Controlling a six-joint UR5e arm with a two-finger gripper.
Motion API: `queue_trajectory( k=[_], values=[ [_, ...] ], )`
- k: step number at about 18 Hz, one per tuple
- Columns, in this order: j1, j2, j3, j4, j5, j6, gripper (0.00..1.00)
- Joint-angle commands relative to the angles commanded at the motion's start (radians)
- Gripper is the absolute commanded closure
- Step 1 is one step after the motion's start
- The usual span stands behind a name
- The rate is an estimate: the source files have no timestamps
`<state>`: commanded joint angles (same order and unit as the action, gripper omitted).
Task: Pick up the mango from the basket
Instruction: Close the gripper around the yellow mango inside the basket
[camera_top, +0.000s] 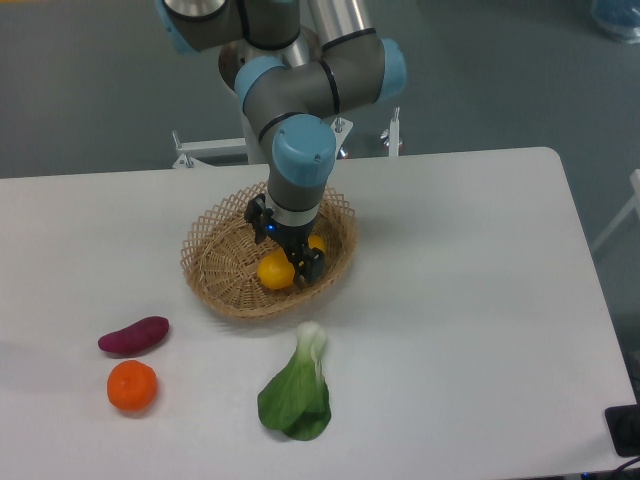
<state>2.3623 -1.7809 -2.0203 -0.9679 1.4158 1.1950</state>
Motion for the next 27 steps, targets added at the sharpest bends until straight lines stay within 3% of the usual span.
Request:
queue_trajectory(
  k=[13, 18, 21, 27],
  values=[
    [-0.025, -0.069, 0.003, 0.009, 0.051, -0.017, 0.00],
    [-0.028, -0.074, 0.003, 0.044, 0.052, -0.038, 0.41],
    [-0.029, -0.060, 0.006, 0.041, 0.058, -0.043, 0.52],
    [-0.021, -0.031, 0.014, 0.029, 0.058, -0.034, 0.56]
  ],
)
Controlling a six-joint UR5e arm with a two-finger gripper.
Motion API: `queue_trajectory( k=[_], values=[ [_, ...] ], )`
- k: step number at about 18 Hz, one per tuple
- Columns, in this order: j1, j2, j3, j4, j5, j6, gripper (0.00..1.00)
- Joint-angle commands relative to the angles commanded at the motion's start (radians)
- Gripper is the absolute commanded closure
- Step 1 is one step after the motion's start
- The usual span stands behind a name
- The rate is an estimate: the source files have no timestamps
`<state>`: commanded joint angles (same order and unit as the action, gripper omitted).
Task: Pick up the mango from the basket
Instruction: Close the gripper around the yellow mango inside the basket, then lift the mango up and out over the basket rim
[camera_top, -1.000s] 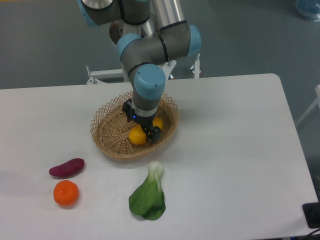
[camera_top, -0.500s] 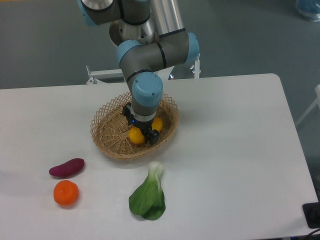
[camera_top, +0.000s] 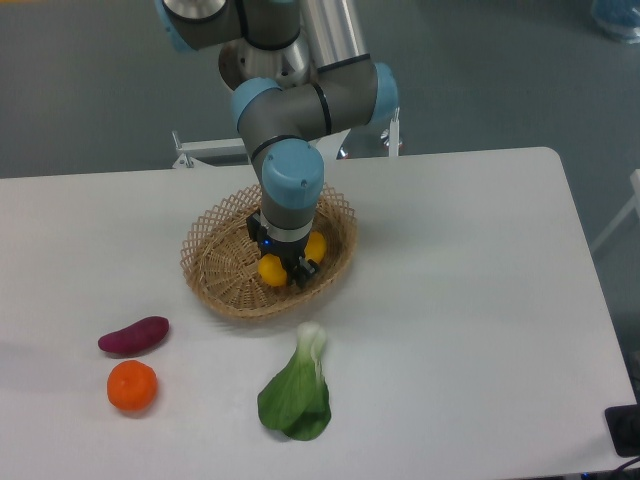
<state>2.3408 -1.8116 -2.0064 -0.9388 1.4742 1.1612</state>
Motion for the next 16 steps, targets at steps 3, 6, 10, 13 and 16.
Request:
queue_trajectory(
  k=[3, 6, 10, 13, 16],
  values=[
    [0.006, 0.006, 0.002, -0.003, -0.002, 0.002, 0.56],
    [0.018, 0.018, 0.006, -0.003, -0.002, 0.003, 0.56],
    [0.072, 0.023, 0.058, -0.012, -0.003, 0.005, 0.55],
    [0.100, 0.023, 0.116, -0.066, -0.003, 0.005, 0.55],
    [0.126, 0.023, 0.166, -0.083, -0.003, 0.005, 0.55]
  ],
)
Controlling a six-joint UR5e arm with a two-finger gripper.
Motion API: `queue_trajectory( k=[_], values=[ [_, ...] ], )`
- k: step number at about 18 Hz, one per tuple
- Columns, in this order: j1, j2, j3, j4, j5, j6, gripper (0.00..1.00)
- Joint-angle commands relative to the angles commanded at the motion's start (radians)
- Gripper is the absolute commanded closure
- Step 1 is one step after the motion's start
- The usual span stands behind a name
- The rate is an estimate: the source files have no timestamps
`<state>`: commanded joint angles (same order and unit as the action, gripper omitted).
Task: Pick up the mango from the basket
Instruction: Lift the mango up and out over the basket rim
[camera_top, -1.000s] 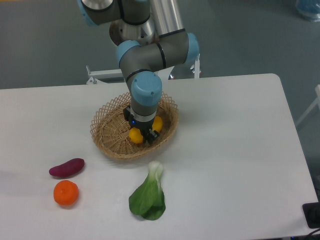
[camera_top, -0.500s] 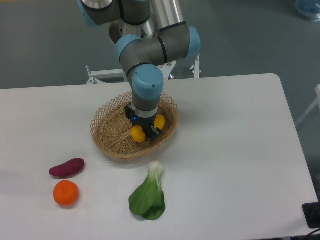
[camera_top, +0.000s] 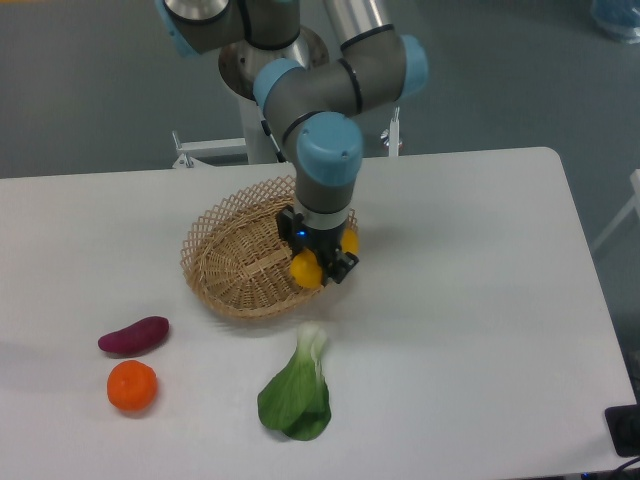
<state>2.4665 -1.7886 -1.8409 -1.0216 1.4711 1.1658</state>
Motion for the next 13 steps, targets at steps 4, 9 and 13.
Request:
queue_trajectory(
  k=[4, 9, 13],
  values=[
    [0.051, -0.008, 0.040, 0.002, 0.000, 0.002, 0.55],
    [0.121, -0.014, 0.068, 0.002, 0.000, 0.060, 0.55],
    [0.163, -0.035, 0.083, 0.002, 0.000, 0.077, 0.54]
  ],
)
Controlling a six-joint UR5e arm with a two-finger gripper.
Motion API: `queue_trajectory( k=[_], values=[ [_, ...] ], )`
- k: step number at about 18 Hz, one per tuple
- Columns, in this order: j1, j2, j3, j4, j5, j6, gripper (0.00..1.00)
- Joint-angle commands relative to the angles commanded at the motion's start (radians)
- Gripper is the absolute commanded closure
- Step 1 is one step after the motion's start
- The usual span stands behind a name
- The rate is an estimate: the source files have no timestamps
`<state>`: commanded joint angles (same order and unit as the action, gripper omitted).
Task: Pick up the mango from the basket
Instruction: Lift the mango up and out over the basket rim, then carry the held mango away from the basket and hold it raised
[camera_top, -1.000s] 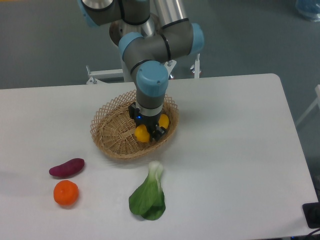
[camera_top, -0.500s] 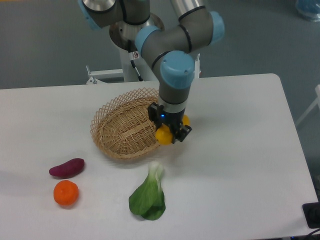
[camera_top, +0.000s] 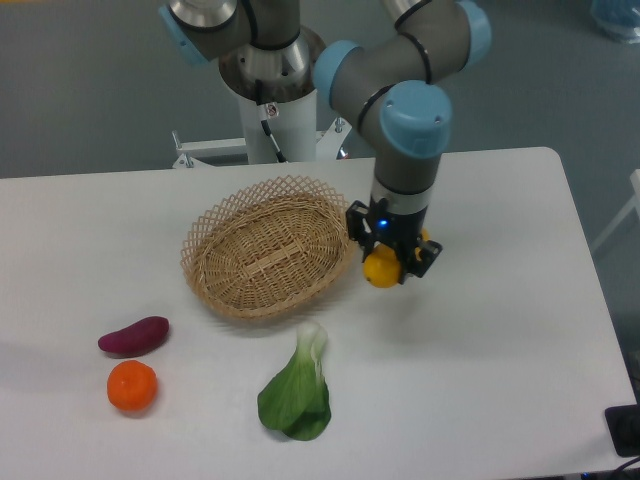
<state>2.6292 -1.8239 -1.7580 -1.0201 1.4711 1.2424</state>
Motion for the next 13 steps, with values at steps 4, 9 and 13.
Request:
queue_trajectory(
  k=[4, 9, 13],
  values=[
    [0.035, -0.011, 0.005, 0.000, 0.000, 0.069, 0.52],
    [0.058, -0.034, 0.009, 0.021, 0.003, 0.071, 0.61],
    [0.081, -0.055, 0.041, 0.021, 0.003, 0.083, 0.61]
  ],
)
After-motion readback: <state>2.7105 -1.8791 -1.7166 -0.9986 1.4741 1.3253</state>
